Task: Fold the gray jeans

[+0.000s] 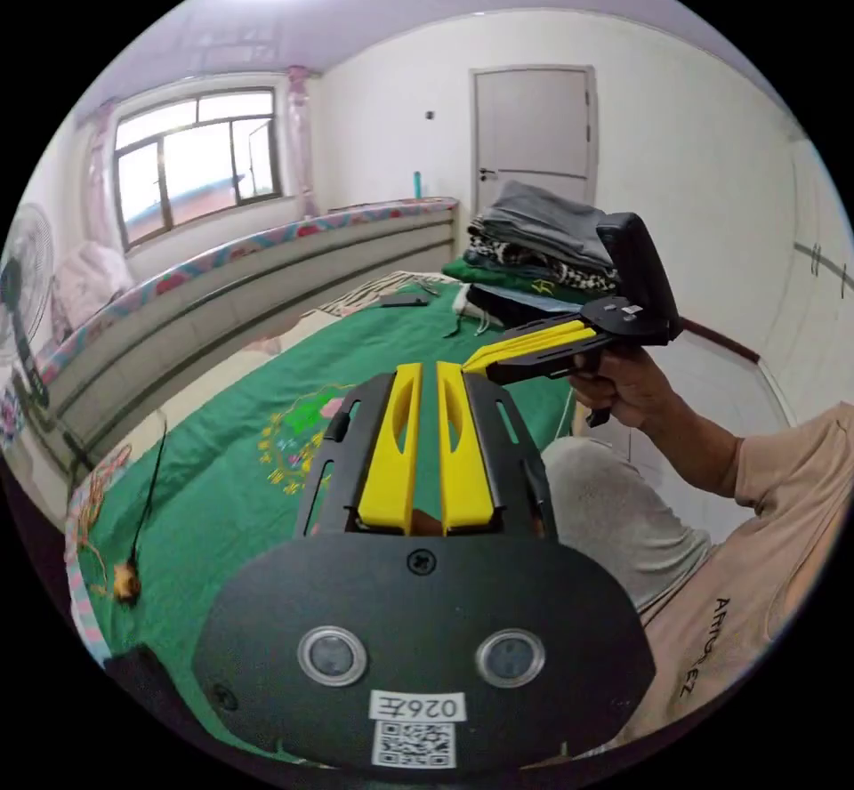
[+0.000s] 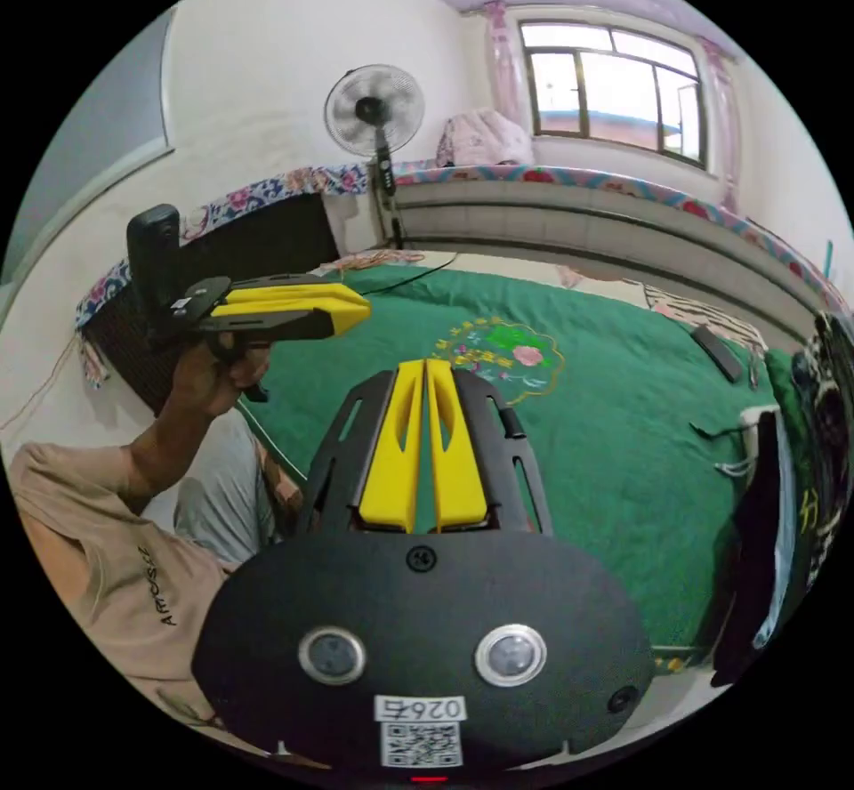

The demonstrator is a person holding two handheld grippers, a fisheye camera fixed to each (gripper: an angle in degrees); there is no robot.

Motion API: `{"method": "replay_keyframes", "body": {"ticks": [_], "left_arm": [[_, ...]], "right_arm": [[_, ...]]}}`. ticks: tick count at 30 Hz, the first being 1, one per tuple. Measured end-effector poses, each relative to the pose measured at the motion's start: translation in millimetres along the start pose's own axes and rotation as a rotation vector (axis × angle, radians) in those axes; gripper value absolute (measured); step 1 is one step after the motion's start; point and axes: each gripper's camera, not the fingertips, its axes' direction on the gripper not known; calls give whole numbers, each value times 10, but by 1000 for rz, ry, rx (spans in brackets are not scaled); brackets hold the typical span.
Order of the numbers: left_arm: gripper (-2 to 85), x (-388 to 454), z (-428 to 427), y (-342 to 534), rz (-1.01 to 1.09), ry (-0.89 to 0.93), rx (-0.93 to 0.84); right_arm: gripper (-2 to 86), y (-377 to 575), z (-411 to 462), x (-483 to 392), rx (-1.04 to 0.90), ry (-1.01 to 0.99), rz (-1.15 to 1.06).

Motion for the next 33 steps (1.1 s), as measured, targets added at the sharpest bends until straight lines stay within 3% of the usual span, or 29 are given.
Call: {"method": "replay_keyframes", "body": {"ticks": [5, 8, 13, 15, 22, 26, 29, 33], "left_arm": [[68, 793, 1017, -1143, 168, 108, -47], [70, 1217, 1490, -1771, 250, 98, -20], [85, 1662, 2181, -2672, 311, 124, 77], [93, 1676, 2596, -3055, 252, 176, 91], [262, 1431, 3825, -3823, 69, 111, 46], [232, 1209, 4419, -4121, -16, 182, -25], [198, 1105, 4734, -4262, -28, 260, -154], [153, 924, 4767, -4305, -68, 266, -143]], "right_arm": [[3, 528, -1264, 987, 128, 123, 123], [4, 830, -2152, 1455, 228, 296, 188], [35, 1194, -3659, 2190, 364, 805, 318], [43, 1259, -4049, 2523, 398, 892, 374], [105, 1279, -4751, 4042, 315, 869, 585], [92, 1324, -4783, 4497, 274, 803, 612], [72, 1390, -4847, 4541, 312, 884, 562], [70, 1517, -5005, 4738, 398, 815, 569]]}}
